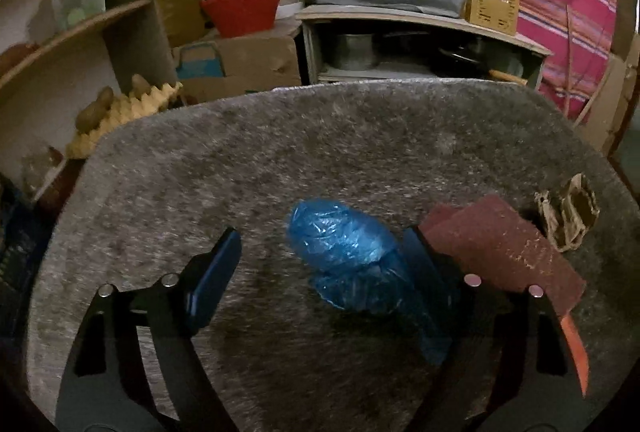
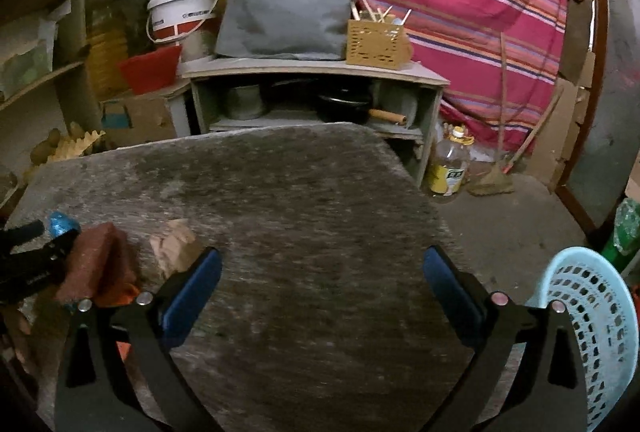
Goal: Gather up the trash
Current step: 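Grasp the blue plastic bag with the left tool while the right tool grasps another brown paper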
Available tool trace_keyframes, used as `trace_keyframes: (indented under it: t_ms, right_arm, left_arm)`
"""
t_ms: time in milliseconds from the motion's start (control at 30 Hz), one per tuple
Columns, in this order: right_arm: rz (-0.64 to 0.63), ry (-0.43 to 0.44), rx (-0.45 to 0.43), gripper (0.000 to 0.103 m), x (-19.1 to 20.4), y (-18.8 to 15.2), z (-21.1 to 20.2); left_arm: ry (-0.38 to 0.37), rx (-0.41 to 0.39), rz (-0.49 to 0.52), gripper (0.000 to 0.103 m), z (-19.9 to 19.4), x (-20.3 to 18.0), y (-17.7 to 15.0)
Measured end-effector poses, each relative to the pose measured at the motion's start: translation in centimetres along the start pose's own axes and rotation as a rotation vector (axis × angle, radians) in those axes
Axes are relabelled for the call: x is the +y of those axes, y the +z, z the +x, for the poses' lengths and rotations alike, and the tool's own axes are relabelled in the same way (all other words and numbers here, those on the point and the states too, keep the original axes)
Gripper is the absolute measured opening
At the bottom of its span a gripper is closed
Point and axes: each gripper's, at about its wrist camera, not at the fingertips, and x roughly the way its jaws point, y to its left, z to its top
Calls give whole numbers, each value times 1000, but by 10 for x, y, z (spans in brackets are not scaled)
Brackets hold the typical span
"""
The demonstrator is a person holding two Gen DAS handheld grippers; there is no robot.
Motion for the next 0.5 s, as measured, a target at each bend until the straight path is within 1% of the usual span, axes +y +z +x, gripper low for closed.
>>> trace_keyframes:
  t_ms: [33,67,100,200,267,300,333,367,433,500]
  right_arm:
    - [-3,4,2,99,4,0,1]
    - [-14,8,7,99,10,0,4]
    - [-26,9,11,98,16,0,6]
    - [-47,32,16,98,33,0,10]
    - [-56,44,17,98,42,0,11]
    - [-64,49,18,98,48,0,12]
    - [-74,52,18,98,54,0,14]
    - [-81,52,18,98,58,0,15]
    - [-107,37,28,98,67,-1,22]
    - [-119,22,45,98,71,-2,29]
  left_arm:
    - [-36,6,-5,66,0,1,0]
    - [-64,11,-5,56,1,1,0]
    - [-76,15,-4,52,1,-1,-1]
    - [-75,9,-1,52,-2,0,0]
    - [-75,6,-21,53,-4,6,1]
    - [-77,1,-30,54,-5,8,1]
    - [-78,-9,-42,59,-8,11,2]
    - [-73,-15,-47,63,-10,13,2]
    - [-60,-20,-41,64,-10,15,4]
    - [-60,-5,-43,64,-7,17,4]
